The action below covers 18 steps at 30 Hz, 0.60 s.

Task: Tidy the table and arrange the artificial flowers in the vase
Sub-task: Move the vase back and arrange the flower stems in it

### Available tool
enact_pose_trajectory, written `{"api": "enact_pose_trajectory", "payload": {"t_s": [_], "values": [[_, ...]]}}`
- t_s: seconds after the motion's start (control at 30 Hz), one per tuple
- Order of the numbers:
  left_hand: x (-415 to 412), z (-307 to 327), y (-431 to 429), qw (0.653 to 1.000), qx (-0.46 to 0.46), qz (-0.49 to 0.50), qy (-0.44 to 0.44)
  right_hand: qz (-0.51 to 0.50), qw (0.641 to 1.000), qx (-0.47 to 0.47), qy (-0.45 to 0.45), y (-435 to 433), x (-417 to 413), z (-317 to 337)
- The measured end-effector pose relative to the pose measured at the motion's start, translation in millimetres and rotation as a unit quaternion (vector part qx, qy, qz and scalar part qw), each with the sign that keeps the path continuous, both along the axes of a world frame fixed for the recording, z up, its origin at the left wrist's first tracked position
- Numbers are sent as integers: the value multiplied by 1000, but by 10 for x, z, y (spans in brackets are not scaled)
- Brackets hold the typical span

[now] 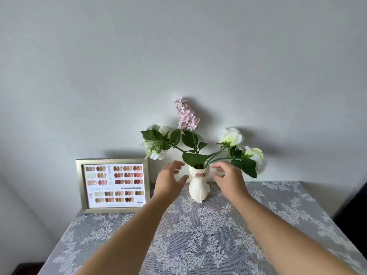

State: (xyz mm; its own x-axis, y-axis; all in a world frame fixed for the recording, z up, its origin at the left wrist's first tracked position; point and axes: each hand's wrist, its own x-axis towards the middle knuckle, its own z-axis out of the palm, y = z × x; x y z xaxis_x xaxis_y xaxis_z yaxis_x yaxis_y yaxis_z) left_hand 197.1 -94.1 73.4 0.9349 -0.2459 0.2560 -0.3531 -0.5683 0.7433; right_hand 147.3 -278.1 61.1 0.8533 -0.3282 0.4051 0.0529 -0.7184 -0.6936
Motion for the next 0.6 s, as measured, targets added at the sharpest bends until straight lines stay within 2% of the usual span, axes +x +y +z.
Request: {"api": "enact_pose_trajectory", "payload": {"t_s": [0.13, 0.23, 0.3, 0.4, 0.5, 0.6], "values": [[101, 439, 86, 994, 6, 30, -107, -25, 997, -42, -61, -325, 50, 443], [270, 695, 165, 983, 20, 94, -158, -69, 995, -52, -45, -688, 153, 599], [422, 782, 210, 977, 72, 142, -145, -91, 994, -59, -2, -907, 208, 595], [649, 773, 246, 977, 116, 173, -53, -119, 990, -45, 58, -1174, 253, 480], [787, 665, 247, 982, 61, 178, -4, -126, 985, 6, 118, -1342, 310, 289], [827, 569, 221, 984, -2, 176, -7, -101, 982, 61, 147, -1366, 350, 112]]}}
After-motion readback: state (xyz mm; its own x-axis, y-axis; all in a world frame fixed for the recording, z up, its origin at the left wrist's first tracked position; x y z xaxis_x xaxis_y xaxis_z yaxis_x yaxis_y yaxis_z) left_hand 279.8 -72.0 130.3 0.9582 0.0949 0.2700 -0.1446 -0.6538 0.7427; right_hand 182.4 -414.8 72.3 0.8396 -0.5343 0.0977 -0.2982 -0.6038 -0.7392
